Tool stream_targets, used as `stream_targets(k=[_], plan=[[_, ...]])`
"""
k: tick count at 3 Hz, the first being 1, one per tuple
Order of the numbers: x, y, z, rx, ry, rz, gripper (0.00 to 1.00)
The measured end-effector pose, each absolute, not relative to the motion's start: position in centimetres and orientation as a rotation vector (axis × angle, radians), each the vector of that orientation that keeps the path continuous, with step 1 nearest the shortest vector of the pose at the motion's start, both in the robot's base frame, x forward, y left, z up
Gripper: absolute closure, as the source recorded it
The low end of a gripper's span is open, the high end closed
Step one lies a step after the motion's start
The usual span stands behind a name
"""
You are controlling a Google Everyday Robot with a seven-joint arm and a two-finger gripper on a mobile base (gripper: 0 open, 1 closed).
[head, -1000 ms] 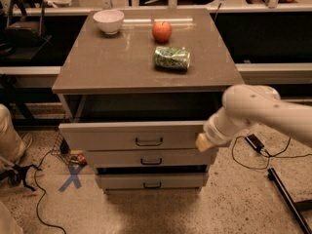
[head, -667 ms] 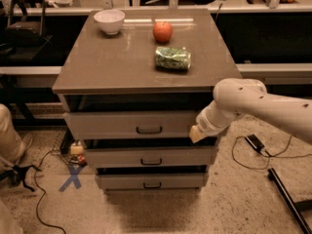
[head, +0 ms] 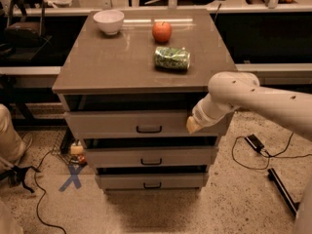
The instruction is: Close top drawer
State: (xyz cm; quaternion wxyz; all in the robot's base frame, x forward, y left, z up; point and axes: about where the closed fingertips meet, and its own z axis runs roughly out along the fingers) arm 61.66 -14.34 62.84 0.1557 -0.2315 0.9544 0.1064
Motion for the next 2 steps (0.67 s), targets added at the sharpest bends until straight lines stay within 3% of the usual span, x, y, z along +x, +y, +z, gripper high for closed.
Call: stream_targets(k=[2], plan=[[56.7, -19.2, 62.3, -0.433, 2.785, 0.250, 1.00]])
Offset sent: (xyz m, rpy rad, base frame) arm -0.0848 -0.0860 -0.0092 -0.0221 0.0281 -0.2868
